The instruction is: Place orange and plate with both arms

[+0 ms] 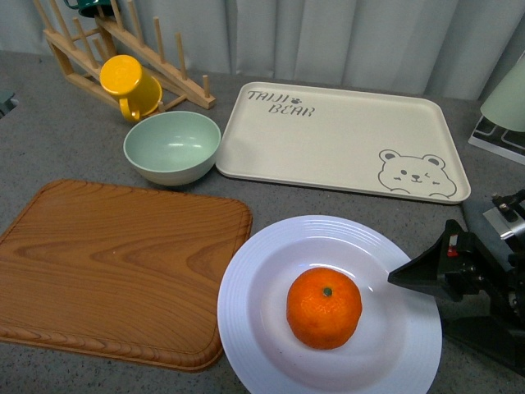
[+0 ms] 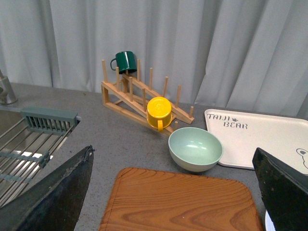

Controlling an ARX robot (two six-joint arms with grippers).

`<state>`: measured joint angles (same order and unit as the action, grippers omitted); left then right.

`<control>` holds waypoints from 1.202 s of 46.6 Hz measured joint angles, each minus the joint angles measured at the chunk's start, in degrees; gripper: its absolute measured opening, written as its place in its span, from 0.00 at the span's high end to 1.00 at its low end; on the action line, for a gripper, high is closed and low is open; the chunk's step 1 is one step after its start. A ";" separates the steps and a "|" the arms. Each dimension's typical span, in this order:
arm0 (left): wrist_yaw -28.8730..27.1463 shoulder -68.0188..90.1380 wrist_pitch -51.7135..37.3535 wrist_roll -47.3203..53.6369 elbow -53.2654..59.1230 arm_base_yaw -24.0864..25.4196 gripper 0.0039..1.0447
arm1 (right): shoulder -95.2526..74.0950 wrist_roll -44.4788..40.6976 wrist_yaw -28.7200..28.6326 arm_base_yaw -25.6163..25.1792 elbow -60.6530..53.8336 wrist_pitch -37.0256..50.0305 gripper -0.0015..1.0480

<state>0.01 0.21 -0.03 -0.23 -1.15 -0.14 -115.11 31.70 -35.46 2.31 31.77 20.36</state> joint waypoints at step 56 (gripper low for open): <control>-0.02 0.00 0.00 0.00 0.00 0.00 0.06 | -4.46 2.01 -5.51 0.61 2.97 0.46 0.96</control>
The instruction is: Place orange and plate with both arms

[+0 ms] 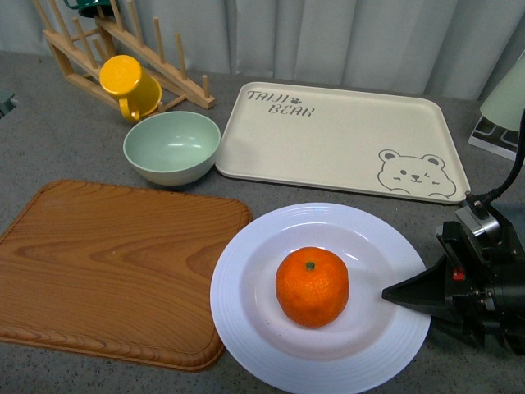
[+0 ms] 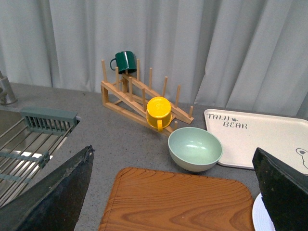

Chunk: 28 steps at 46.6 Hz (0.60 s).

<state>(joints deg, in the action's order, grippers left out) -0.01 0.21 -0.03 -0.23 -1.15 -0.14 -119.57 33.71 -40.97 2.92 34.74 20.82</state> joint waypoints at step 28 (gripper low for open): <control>0.00 0.00 0.00 0.02 0.00 0.00 0.06 | 5.11 4.33 0.22 -2.08 -2.69 2.25 0.96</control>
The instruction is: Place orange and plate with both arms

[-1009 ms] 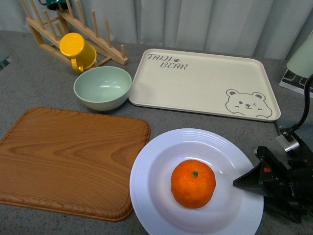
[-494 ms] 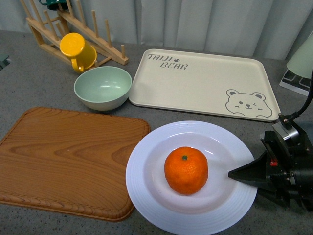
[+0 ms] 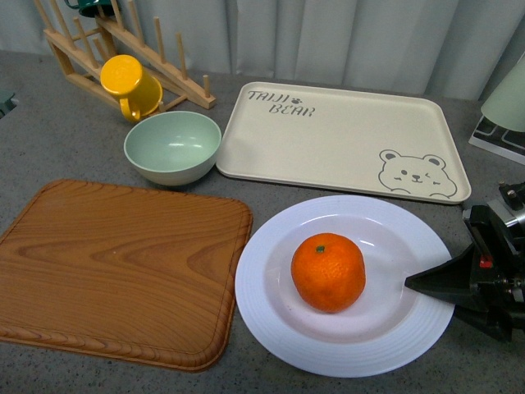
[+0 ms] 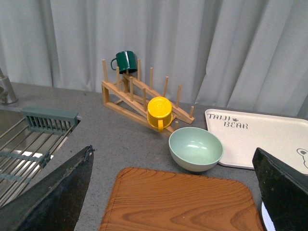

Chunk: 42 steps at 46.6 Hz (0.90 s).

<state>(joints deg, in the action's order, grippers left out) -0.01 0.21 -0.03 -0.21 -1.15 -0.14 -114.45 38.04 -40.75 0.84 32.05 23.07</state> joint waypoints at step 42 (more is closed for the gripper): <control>0.00 0.00 0.00 -0.02 0.00 0.00 0.06 | -15.45 28.09 0.76 3.52 18.78 23.19 0.96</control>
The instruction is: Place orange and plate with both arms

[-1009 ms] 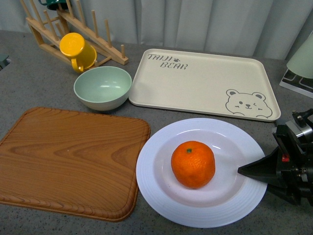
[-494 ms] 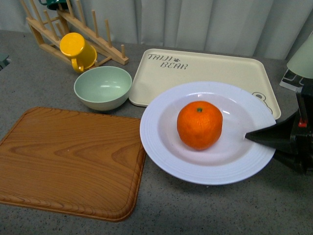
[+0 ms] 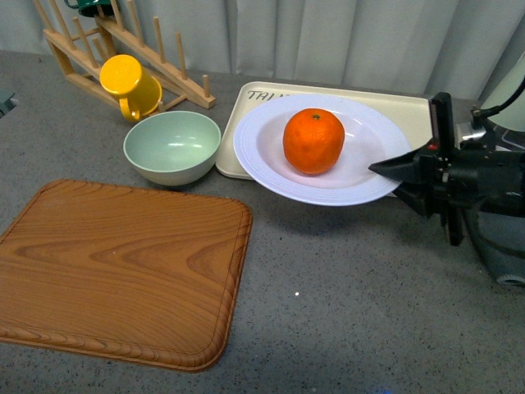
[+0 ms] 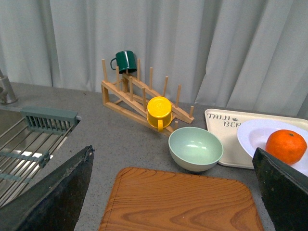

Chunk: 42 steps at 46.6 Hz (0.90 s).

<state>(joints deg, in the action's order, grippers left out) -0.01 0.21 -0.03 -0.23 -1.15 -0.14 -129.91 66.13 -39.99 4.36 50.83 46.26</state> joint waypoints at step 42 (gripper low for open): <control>0.00 0.00 0.00 0.00 0.00 0.00 0.06 | -14.88 0.13 5.46 2.43 26.56 -18.73 0.96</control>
<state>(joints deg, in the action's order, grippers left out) -0.01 0.21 -0.03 -0.23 -1.15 -0.14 -144.79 66.26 -34.52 6.79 77.38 27.53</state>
